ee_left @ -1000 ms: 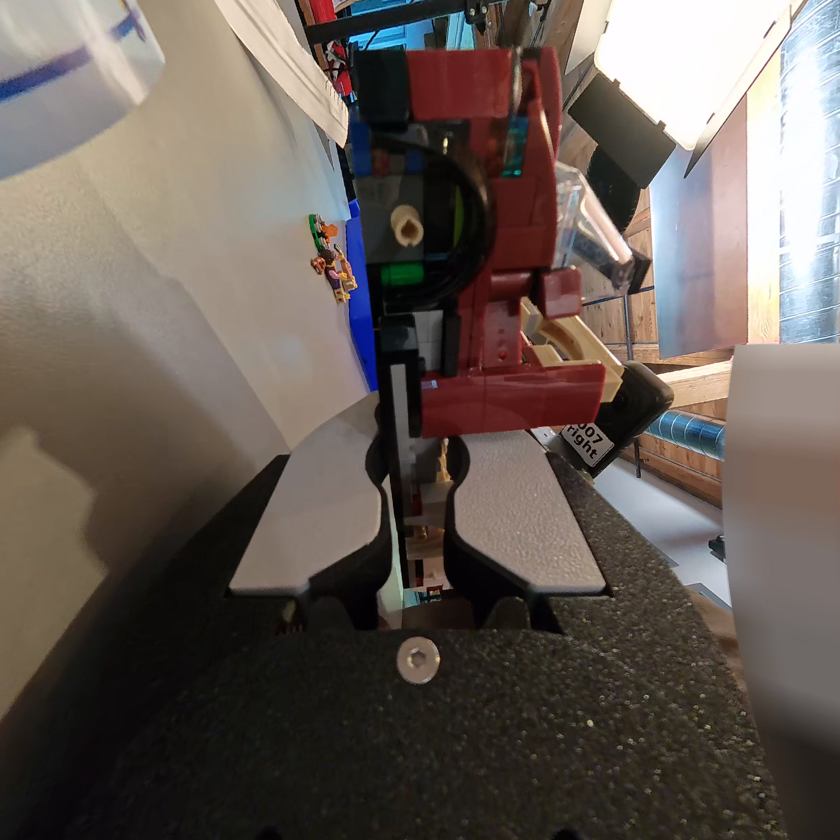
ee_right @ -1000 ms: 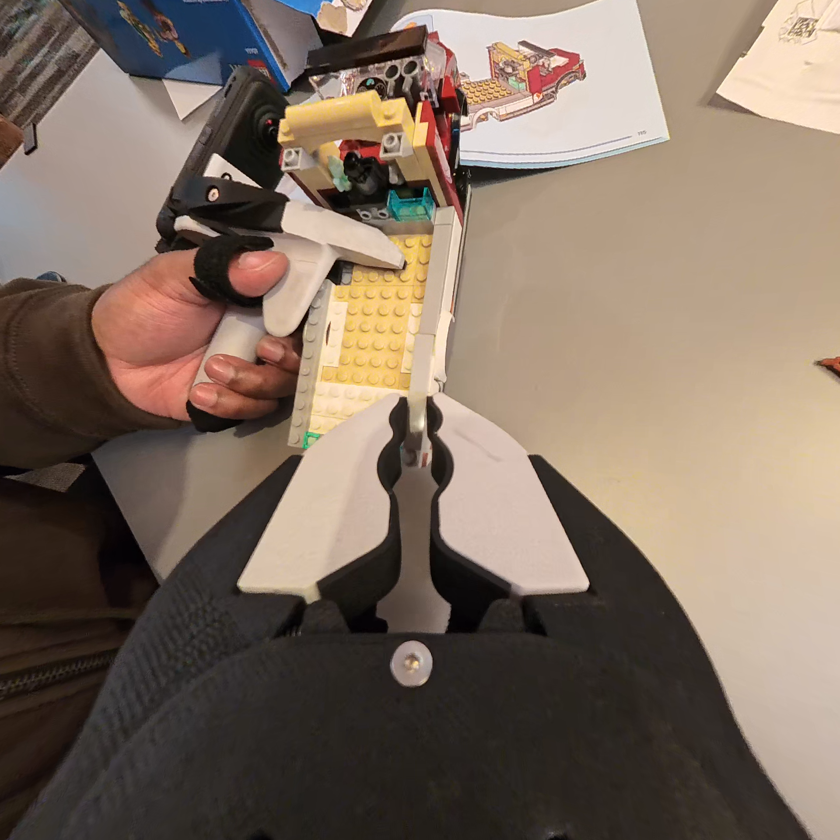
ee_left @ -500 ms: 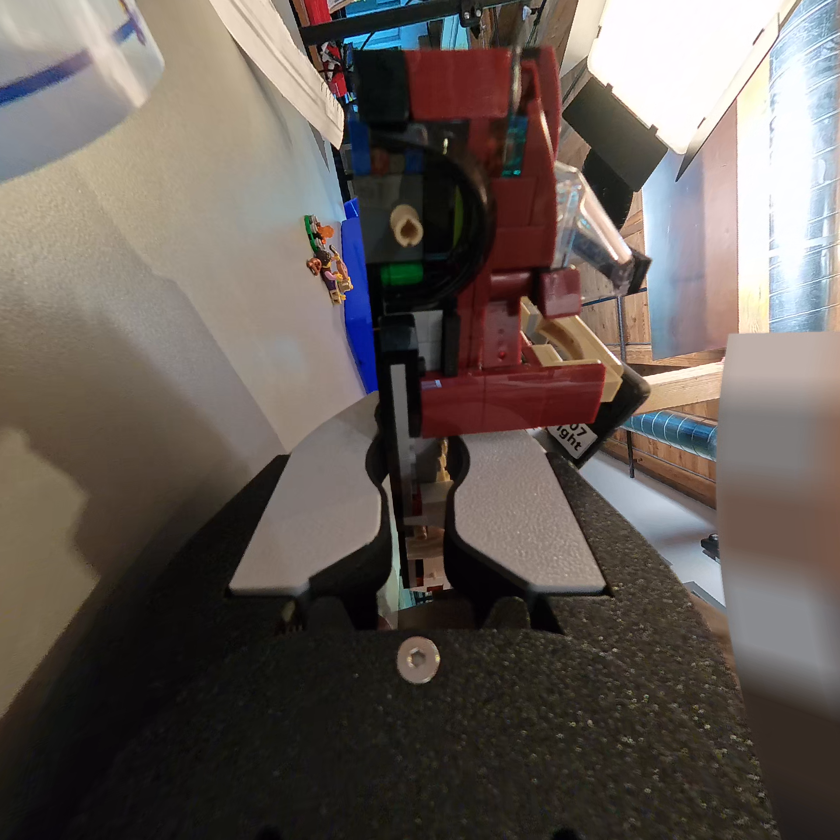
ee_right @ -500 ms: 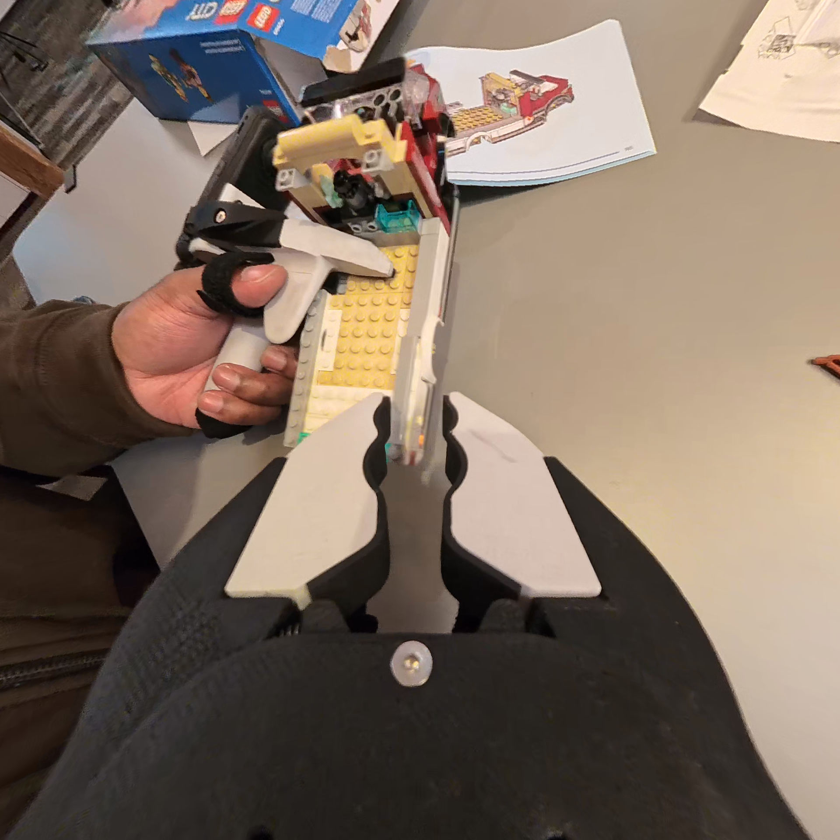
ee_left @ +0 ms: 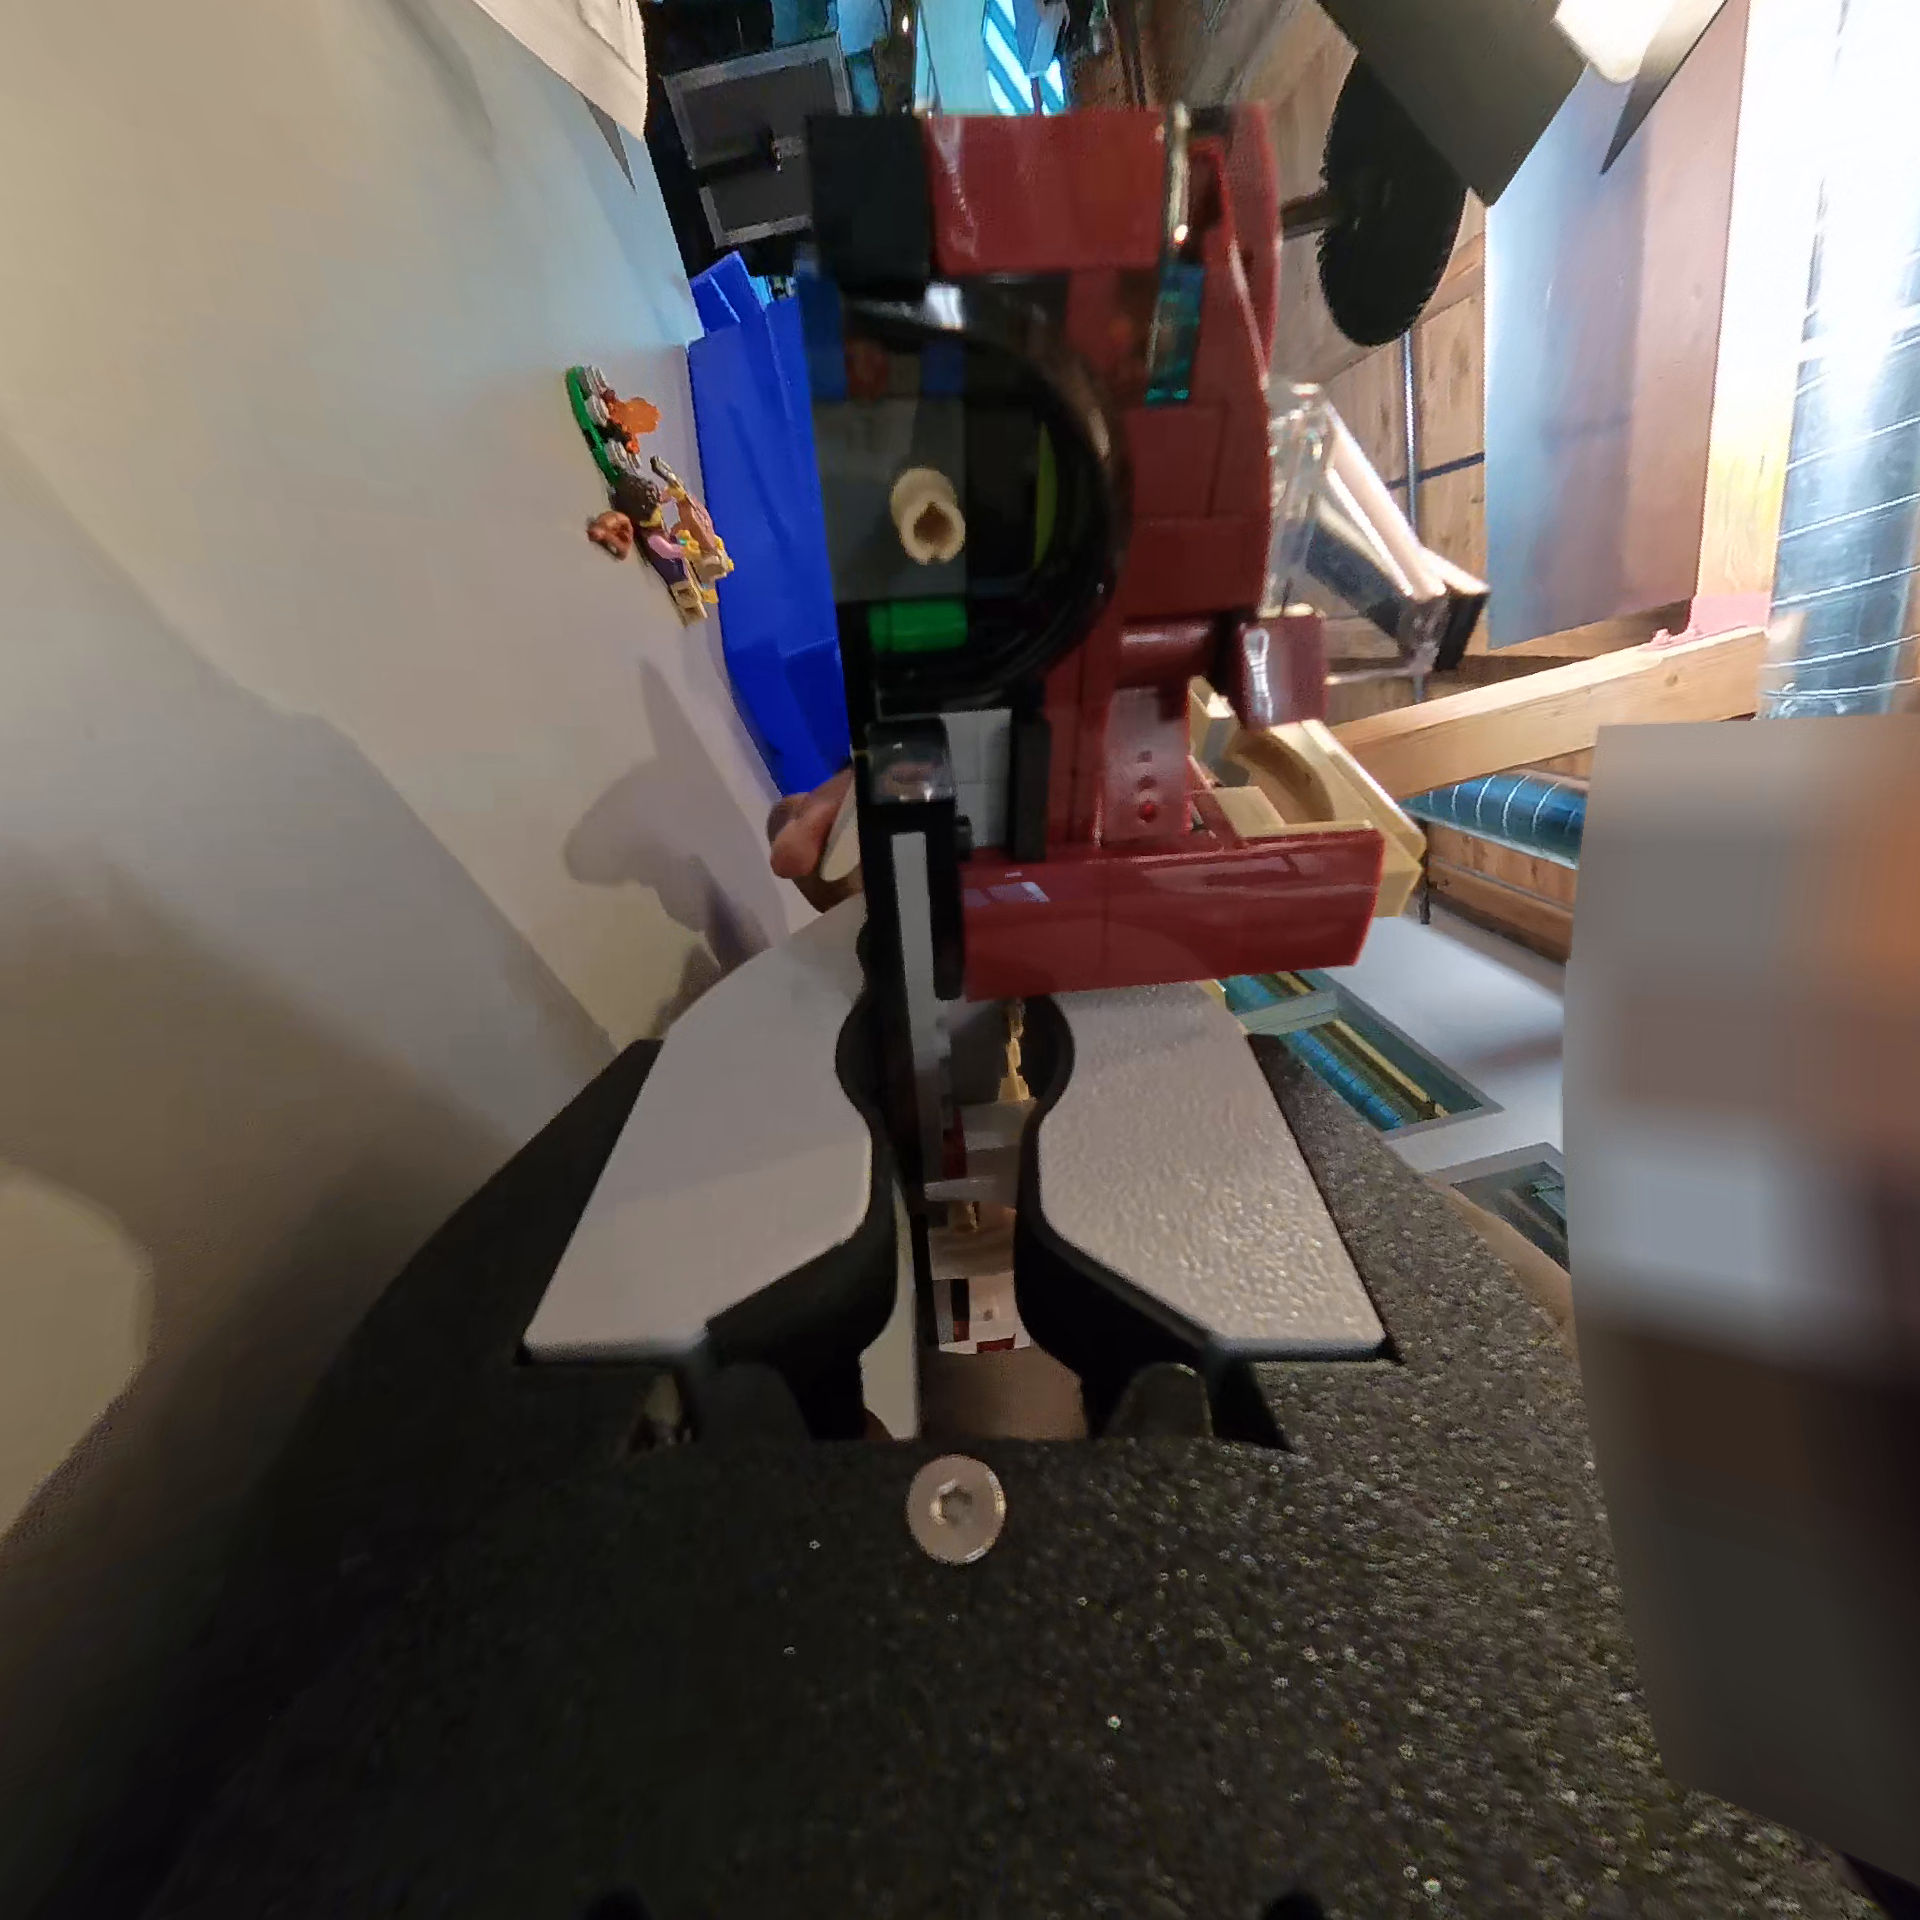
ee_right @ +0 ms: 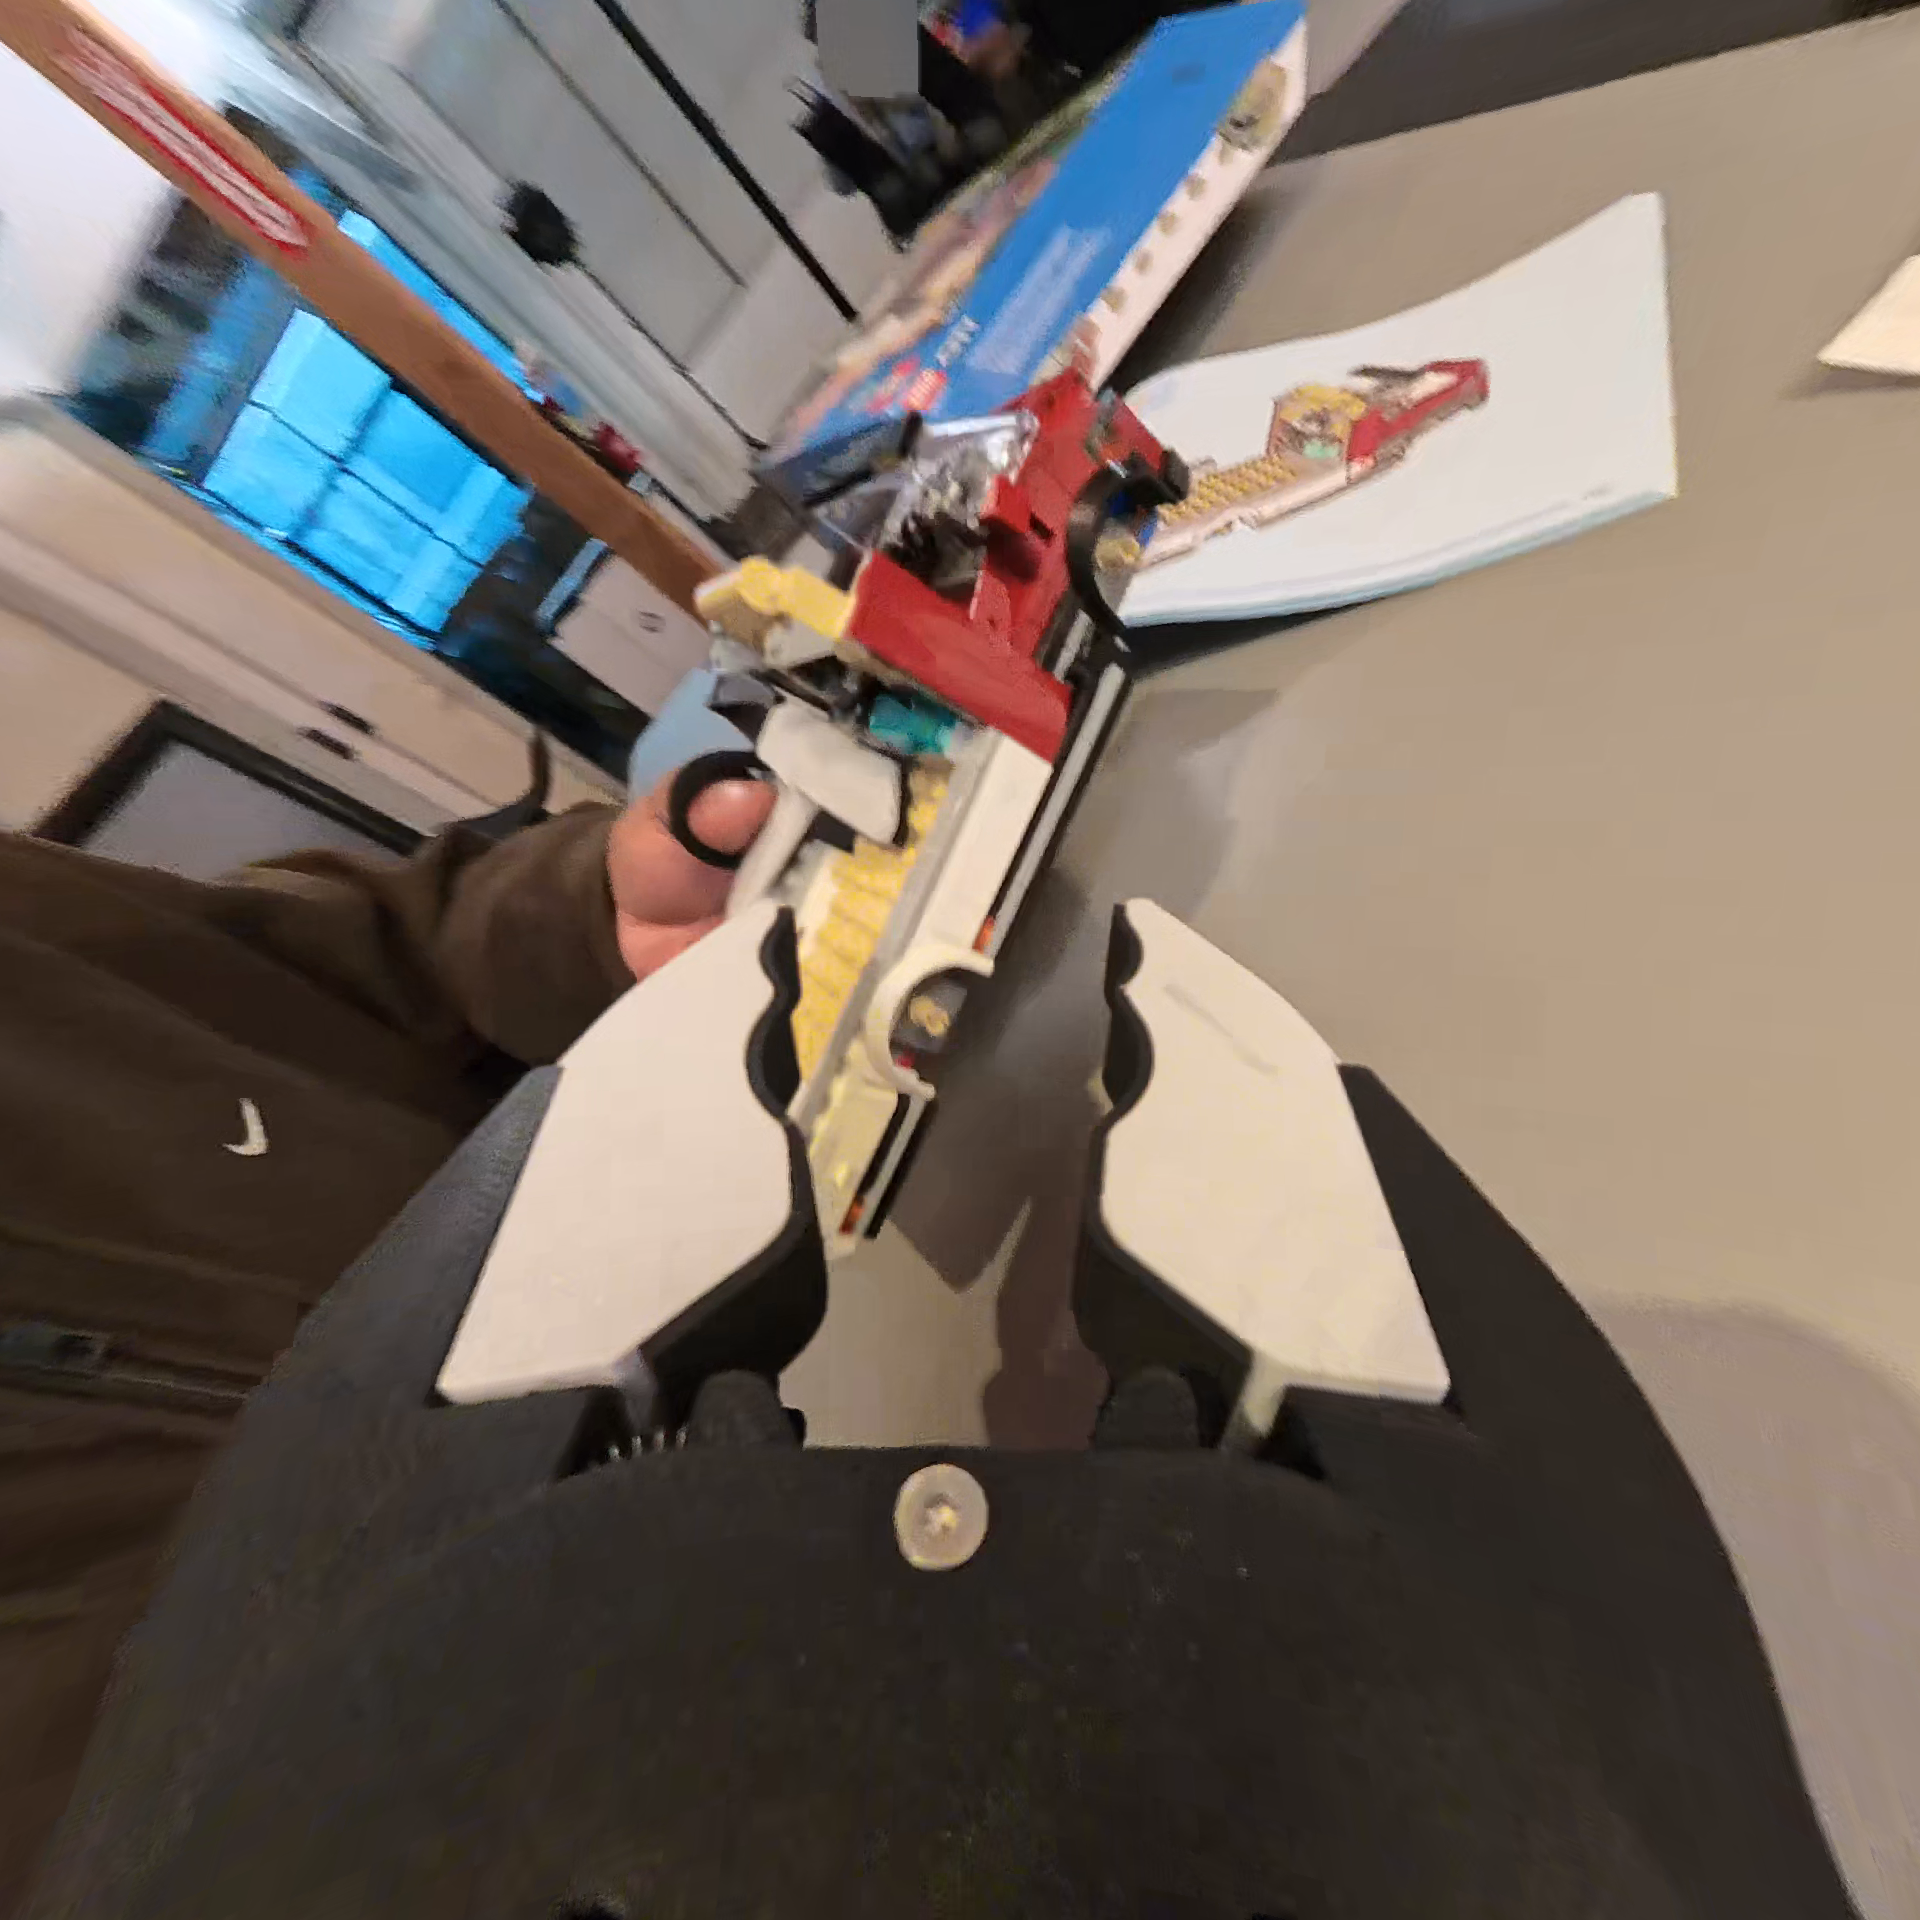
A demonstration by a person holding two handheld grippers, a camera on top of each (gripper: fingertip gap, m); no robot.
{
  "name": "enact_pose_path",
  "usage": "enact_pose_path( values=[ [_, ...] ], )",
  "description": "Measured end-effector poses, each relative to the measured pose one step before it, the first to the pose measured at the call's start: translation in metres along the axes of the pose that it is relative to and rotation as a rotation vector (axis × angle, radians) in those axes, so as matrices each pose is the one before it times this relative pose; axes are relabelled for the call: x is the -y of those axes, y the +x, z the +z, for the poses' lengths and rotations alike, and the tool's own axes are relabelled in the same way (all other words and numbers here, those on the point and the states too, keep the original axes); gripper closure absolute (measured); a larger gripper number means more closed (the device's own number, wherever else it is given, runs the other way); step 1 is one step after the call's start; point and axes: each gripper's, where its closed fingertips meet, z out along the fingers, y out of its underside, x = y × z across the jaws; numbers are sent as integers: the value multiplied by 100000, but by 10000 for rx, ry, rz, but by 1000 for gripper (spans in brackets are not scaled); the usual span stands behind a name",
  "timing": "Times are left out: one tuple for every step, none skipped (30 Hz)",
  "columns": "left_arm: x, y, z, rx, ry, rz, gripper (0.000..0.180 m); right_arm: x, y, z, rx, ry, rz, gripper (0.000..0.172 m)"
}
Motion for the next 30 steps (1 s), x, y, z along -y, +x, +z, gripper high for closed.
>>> enact_pose_path(
  values=[
    [271,-178,397,66,-77,45,160,479,462,21,298,99,108,114],
    [328,-201,384,50,-56,61,160,416,527,-24,188,95,99,113],
    [352,-233,381,38,-47,54,160,255,416,-103,160,54,104,114],
    [342,-258,340,39,-24,-22,160,28,274,-178,101,-18,108,114],
    [309,-102,299,-42,-5,-63,160,-63,98,-255,70,-6,-17,114],
    [227,83,192,-136,-7,-5,160,-78,265,-309,-141,13,-144,116],
    [112,120,10,-111,8,28,160,-40,350,-327,-247,94,-137,117],
    [-28,53,-138,-46,10,6,160,-125,109,-274,-65,90,8,118],
    [-48,42,-206,-44,3,-8,160,-252,-40,-169,73,28,126,119],
    [7,62,-257,-32,50,-10,160,-362,-24,-12,69,-38,123,119],
    [49,45,-271,14,82,43,160,-435,-93,156,100,-104,69,119],
    [31,2,-241,49,57,68,160,-353,-269,268,146,-151,41,118],
    [14,0,-210,47,25,55,160,-207,-540,271,255,-106,-61,117],
    [17,29,-173,7,34,25,160,-253,-364,273,163,-106,-39,117],
    [54,48,-143,-27,62,-1,160,-234,-283,235,138,-123,-20,115],
    [54,33,-87,-27,62,-4,160,-100,-256,111,140,-42,-23,114],
    [24,42,-40,-29,29,12,160,-31,-74,15,67,-16,37,114],
    [-41,48,8,-24,-18,23,160,43,12,-44,37,22,70,114],
    [-108,19,43,6,-59,43,160,81,50,-57,16,42,97,114],
    [-138,-2,46,39,-61,65,160,50,86,-40,-20,36,73,114],
    [-137,-18,45,54,-47,70,160,2,38,6,-36,7,23,114],
    [-91,-7,34,48,-26,52,160,-91,-33,55,-15,-51,-39,114],
    [-54,-27,30,39,-12,34,160,-142,-31,98,-37,-92,-80,113],
    [-16,-30,5,38,-2,21,160,-133,-36,93,-25,-84,-60,113],
    [12,-19,-10,26,17,16,160,-90,-104,72,48,-55,-3,113],
    [19,0,-17,14,32,6,160,-81,-61,59,36,-51,28,112],
    [-5,2,-20,1,26,-11,160,-61,-2,48,-1,-59,-3,112],
    [-26,18,-12,4,16,5,160,-42,12,69,-4,-61,24,112],
    [-44,26,-14,12,17,31,160,-35,12,65,5,-50,19,112],
    [-50,22,-3,23,10,43,160,-20,23,55,-26,-37,5,111]
  ],
)
